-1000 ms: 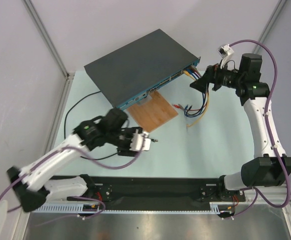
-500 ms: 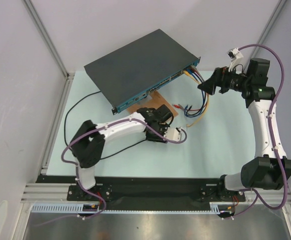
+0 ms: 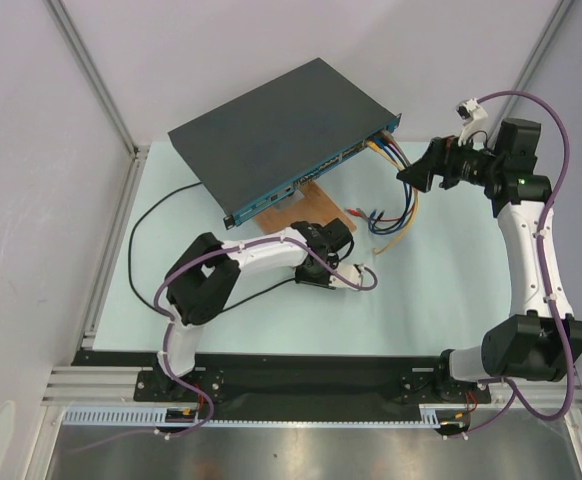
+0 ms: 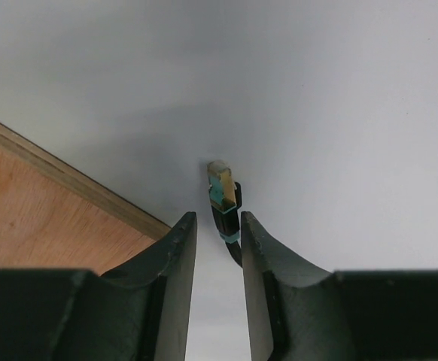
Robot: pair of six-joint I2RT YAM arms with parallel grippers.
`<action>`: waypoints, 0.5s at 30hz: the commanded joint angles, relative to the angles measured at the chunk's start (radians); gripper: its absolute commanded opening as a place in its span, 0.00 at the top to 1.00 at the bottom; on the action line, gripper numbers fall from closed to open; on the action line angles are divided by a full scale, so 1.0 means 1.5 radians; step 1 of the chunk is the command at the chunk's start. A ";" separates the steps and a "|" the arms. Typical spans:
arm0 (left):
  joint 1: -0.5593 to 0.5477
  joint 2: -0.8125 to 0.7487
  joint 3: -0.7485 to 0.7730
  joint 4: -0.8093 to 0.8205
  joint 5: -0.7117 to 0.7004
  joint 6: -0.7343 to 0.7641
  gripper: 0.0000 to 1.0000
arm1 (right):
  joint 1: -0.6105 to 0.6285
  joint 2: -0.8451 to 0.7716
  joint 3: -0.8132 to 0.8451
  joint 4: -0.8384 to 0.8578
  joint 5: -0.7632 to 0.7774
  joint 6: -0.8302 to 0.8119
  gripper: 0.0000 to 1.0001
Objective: Insert the plug into the switch port
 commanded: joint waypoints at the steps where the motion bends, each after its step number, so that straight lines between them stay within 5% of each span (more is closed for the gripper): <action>1: -0.005 0.013 0.014 0.014 0.016 0.020 0.67 | -0.006 -0.025 -0.001 -0.007 -0.007 -0.014 0.00; 11: 0.008 -0.017 0.020 -0.001 0.093 0.007 1.00 | -0.010 -0.024 0.000 -0.021 -0.013 -0.029 0.00; 15: 0.020 -0.065 0.072 -0.056 0.176 -0.035 1.00 | -0.010 -0.025 -0.001 -0.031 -0.020 -0.035 0.00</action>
